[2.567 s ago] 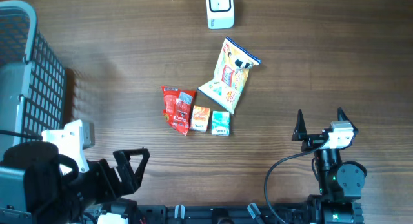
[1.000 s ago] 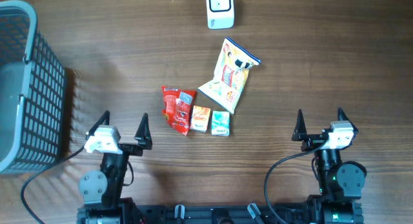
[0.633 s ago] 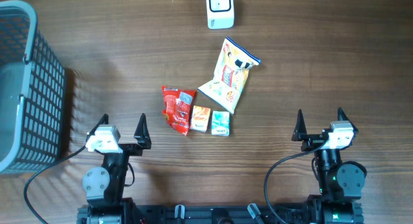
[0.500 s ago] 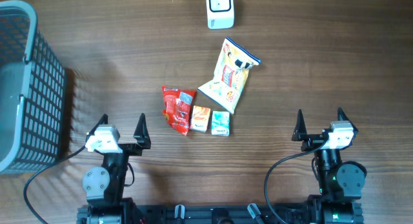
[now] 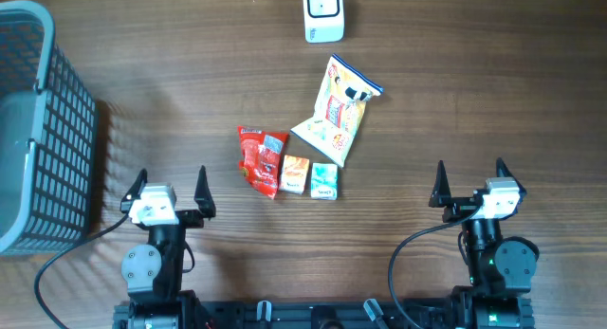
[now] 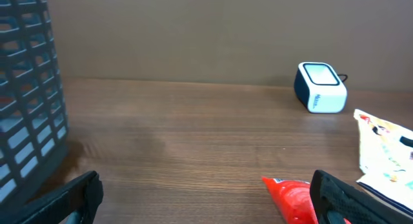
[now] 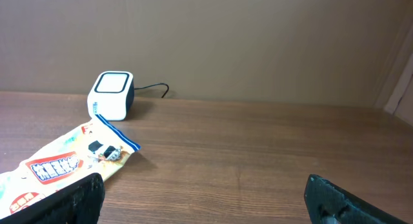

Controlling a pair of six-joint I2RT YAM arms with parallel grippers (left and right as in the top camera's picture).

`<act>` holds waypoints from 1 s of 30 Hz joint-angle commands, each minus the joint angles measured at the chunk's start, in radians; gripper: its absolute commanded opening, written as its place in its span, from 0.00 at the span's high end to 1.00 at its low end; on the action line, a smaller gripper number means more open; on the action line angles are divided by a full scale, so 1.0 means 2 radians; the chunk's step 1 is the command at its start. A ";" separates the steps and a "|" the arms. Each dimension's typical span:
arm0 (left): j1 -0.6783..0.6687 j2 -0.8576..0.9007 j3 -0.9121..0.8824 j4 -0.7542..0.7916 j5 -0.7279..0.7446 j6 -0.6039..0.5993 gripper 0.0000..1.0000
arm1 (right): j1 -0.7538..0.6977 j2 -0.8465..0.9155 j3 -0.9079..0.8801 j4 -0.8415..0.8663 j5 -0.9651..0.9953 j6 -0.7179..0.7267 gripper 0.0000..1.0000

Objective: Scan the item barcode

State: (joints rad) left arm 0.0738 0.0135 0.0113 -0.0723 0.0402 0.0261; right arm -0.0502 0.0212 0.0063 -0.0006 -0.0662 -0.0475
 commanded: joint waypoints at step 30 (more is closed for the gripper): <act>-0.002 -0.004 -0.003 0.001 -0.041 0.008 0.00 | 0.002 -0.004 -0.001 0.001 0.003 -0.002 0.00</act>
State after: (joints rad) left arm 0.0738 0.0135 0.0113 -0.0734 -0.0471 0.0257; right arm -0.0502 0.0212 0.0063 -0.0006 -0.0662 -0.0475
